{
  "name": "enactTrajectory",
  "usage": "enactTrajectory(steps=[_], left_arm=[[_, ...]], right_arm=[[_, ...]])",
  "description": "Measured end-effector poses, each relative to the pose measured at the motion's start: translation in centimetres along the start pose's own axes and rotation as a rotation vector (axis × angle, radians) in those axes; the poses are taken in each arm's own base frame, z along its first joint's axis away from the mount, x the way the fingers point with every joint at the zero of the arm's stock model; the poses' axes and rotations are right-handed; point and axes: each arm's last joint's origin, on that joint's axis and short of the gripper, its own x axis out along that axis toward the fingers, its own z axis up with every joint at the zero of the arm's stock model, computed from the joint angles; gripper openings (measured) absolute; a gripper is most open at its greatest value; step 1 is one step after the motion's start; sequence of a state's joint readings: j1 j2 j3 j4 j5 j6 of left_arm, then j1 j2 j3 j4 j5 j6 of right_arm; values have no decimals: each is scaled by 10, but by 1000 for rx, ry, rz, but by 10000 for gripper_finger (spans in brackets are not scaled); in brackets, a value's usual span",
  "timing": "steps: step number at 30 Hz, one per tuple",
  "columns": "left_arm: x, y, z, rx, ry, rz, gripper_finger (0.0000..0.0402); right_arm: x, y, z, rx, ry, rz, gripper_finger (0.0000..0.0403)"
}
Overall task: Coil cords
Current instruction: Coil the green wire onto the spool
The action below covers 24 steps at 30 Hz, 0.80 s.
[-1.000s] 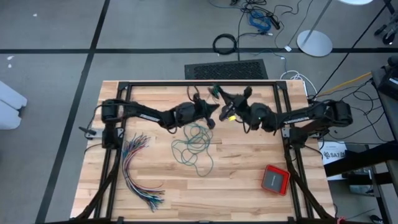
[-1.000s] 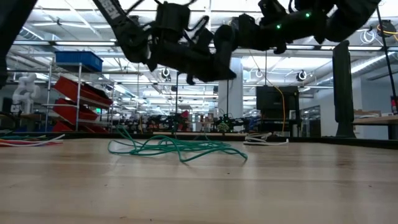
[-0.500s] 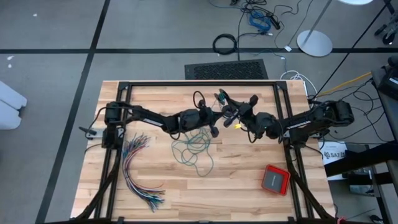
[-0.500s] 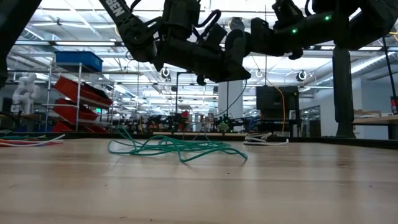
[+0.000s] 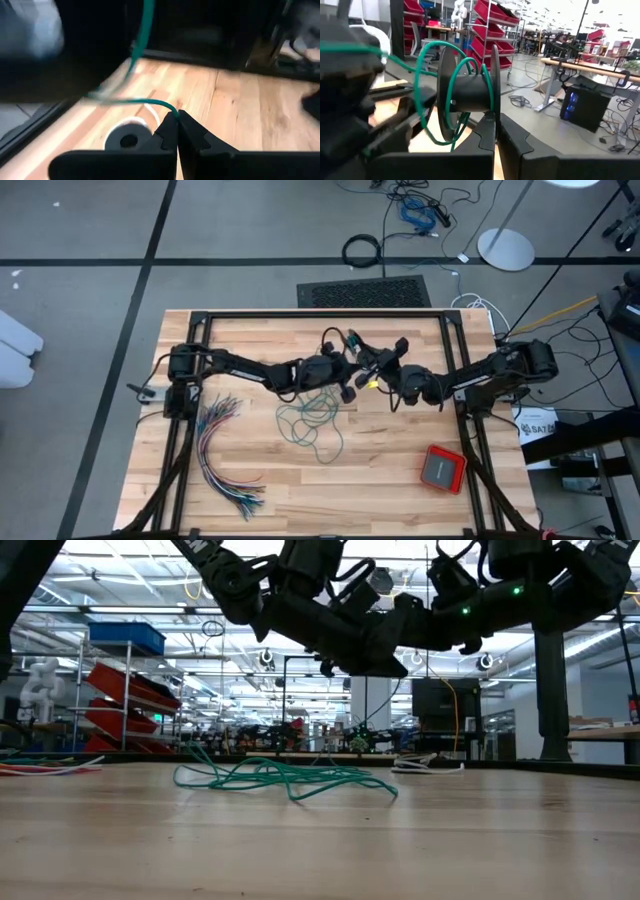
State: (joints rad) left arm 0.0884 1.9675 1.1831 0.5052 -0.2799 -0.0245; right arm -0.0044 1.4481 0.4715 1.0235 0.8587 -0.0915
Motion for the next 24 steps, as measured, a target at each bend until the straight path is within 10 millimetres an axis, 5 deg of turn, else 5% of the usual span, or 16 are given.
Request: enactTrajectory(steps=[24], left_arm=[[-12,-37,-11,96,94,-104,0]], right_arm=[[4,0,-6,55,41,135,0]])
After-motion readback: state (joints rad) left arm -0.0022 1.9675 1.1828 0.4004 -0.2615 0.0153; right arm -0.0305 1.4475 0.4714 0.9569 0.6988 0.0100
